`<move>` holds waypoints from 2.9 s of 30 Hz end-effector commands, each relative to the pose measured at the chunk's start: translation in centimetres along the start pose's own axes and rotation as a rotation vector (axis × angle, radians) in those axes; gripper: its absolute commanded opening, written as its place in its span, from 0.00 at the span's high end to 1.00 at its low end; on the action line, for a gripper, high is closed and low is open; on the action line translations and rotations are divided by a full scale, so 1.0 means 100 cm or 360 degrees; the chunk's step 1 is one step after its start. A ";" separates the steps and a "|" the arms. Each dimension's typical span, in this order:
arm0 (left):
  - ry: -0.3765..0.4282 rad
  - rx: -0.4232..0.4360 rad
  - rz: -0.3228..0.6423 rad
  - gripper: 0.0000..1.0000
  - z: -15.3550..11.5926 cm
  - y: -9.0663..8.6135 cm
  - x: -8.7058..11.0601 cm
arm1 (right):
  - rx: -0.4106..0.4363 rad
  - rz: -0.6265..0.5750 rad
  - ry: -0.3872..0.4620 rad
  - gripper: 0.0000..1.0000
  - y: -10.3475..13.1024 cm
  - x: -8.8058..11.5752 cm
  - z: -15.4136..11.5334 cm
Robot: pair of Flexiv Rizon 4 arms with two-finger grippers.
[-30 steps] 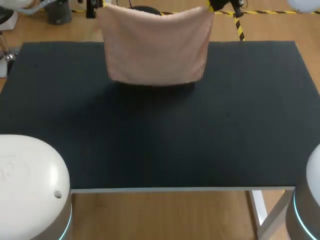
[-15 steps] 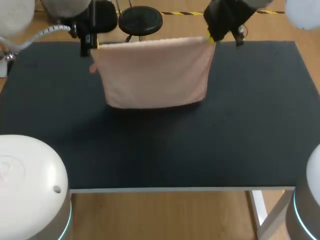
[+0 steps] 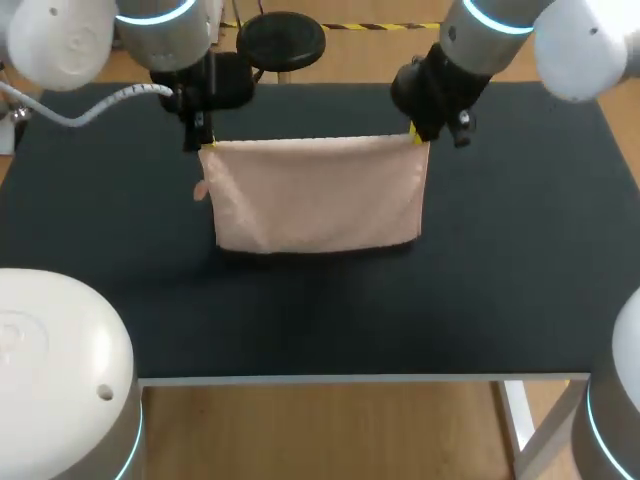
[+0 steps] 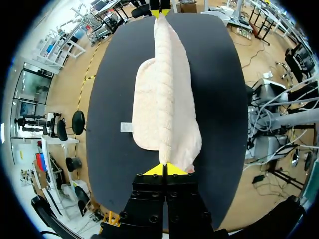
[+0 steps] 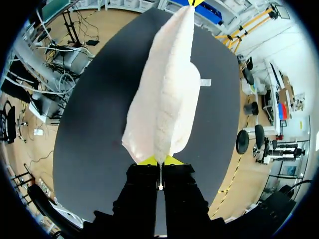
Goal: Fold the towel
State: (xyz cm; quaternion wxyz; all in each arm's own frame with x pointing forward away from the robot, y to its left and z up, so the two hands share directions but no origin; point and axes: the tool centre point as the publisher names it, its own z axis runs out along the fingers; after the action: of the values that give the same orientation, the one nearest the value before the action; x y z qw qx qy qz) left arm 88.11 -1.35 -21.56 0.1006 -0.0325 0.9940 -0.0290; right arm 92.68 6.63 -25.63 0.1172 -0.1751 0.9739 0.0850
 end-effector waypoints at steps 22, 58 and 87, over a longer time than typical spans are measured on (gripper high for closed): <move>0.0133 -0.0124 0.0049 1.00 0.099 0.000 -0.069 | 0.0133 0.0139 0.0062 1.00 -0.027 -0.045 0.095; 0.0374 0.1195 -0.0114 0.00 0.019 0.050 -0.050 | 0.0105 0.0112 -0.0218 0.00 -0.011 -0.074 0.029; 0.0436 0.1167 -0.0076 0.00 0.022 0.049 -0.044 | -0.0547 0.1073 -0.0277 0.00 -0.025 -0.074 0.031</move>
State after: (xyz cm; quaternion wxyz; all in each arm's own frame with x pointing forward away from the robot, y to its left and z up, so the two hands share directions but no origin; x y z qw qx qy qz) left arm 92.46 3.73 -23.10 -0.0287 -0.0141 0.9211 -0.3880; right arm 101.02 8.10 -26.11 0.1758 -0.0780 0.9757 0.1048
